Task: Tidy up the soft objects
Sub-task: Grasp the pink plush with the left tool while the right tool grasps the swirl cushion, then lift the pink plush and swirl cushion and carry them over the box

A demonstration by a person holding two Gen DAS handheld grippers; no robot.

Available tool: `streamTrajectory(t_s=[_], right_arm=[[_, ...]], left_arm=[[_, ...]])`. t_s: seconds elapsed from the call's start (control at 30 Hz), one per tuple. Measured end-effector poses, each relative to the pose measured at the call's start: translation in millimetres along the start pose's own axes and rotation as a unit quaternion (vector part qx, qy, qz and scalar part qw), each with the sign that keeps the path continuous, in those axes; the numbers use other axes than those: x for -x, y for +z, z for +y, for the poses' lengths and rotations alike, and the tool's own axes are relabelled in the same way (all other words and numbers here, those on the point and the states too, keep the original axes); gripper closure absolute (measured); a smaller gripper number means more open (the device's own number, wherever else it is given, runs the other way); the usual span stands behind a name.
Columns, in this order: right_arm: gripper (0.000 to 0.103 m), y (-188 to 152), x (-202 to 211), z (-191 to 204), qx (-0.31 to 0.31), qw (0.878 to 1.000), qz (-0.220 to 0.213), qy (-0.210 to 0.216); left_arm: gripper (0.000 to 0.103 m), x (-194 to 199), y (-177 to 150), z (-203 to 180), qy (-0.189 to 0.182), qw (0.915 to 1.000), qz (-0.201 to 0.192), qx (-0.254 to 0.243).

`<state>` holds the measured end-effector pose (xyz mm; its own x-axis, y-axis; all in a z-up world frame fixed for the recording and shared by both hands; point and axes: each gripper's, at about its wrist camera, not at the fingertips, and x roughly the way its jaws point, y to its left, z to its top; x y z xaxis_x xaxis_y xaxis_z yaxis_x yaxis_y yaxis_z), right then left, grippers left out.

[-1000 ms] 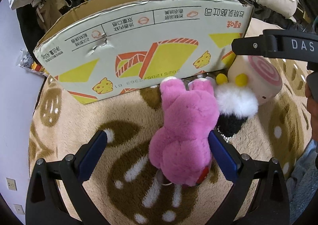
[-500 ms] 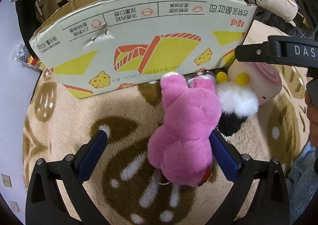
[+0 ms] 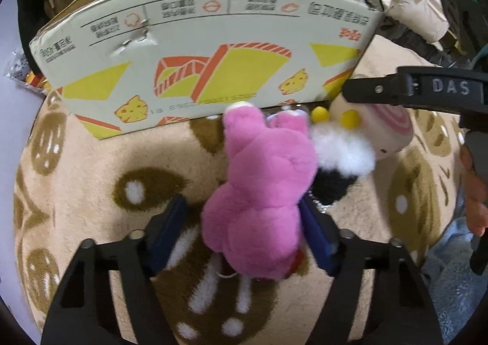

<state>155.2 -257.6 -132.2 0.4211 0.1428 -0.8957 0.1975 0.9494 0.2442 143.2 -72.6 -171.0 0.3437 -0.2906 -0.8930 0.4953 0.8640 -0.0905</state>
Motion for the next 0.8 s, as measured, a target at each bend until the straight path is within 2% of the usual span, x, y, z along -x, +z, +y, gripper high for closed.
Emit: streamTrajectory(t_s=[0.03, 0.07, 0.23, 0.4, 0.6, 0.8], right_arm=[[0.045, -0.9, -0.1, 2.5, 0.004, 1.000, 0.001, -0.001], [0.046, -1.3, -0.2, 4.0, 0.007, 1.000, 0.001, -0.002], [0.059, -2.8, 2.4, 6.3, 0.009, 1.000, -0.005, -0.004], [0.068, -4.2, 8.1, 4.4, 0.009, 1.000, -0.013, -0.005], [0.073, -4.3, 16.7, 4.8, 0.012, 0.999, -0.028, -0.010], [0.073, -6.8, 30.6, 5.0, 0.008, 0.999, -0.049, -0.012]], left_arm=[[0.044, 0.3, -0.6, -0.7, -0.006, 1.0000, -0.003, -0.003], [0.046, 0.7, -0.9, -1.5, -0.011, 0.9999, -0.004, -0.005], [0.048, 1.8, -1.8, -5.2, -0.007, 0.9999, -0.007, -0.010], [0.048, 8.1, -3.4, -4.4, 0.000, 1.0000, -0.009, -0.001], [0.049, 29.4, -6.7, -3.4, 0.015, 0.9996, -0.022, -0.003], [0.049, 51.6, -11.2, 1.1, 0.031, 0.9984, -0.047, 0.008]])
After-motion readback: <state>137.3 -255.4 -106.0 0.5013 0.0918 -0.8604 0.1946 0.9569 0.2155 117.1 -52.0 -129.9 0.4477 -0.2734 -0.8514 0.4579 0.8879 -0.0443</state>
